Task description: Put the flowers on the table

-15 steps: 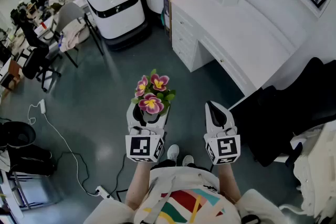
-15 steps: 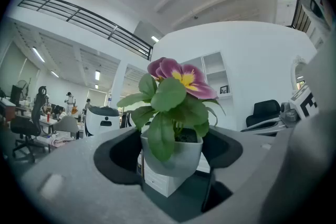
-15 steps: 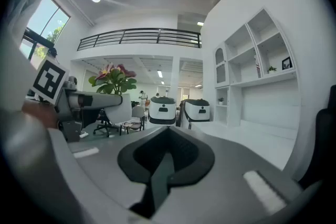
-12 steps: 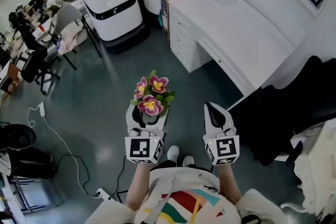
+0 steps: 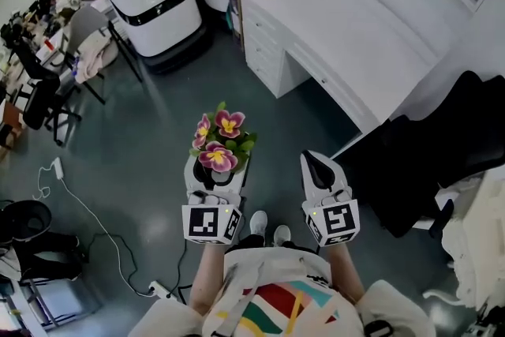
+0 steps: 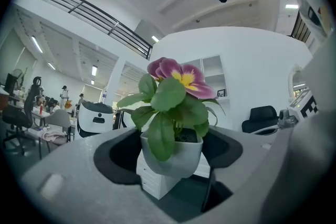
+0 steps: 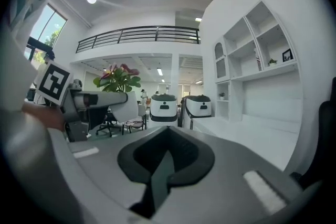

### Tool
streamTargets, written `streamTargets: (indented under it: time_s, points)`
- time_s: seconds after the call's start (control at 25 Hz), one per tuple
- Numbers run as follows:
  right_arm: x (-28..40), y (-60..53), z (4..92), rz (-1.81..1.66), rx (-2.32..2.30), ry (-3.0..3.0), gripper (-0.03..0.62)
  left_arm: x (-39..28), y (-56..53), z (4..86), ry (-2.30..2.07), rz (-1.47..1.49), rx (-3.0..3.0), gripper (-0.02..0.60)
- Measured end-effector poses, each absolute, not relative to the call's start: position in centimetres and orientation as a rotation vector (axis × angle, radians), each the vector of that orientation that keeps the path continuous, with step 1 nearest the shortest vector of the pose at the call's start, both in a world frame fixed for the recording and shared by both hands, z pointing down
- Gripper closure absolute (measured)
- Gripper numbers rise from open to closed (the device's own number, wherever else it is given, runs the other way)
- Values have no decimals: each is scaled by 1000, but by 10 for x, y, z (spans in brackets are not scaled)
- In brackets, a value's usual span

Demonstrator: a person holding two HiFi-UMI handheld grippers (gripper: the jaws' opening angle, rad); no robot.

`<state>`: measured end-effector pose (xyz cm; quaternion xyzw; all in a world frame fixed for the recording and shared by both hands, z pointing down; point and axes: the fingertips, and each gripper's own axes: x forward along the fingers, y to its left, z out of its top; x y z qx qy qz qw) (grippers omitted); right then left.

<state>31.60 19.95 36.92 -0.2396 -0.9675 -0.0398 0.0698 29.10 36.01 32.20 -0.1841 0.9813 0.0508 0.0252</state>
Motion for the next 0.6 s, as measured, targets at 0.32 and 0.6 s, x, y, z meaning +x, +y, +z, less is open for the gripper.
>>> streamTargets:
  time_s: [0.32,0.6]
  points:
    - [300,200,379,-112,-608,-2928,592,271,371,327,3014,134,-614,238]
    - [269,193,375,-100,-495,-2991,592,224,381,334,2991,137,-644,238]
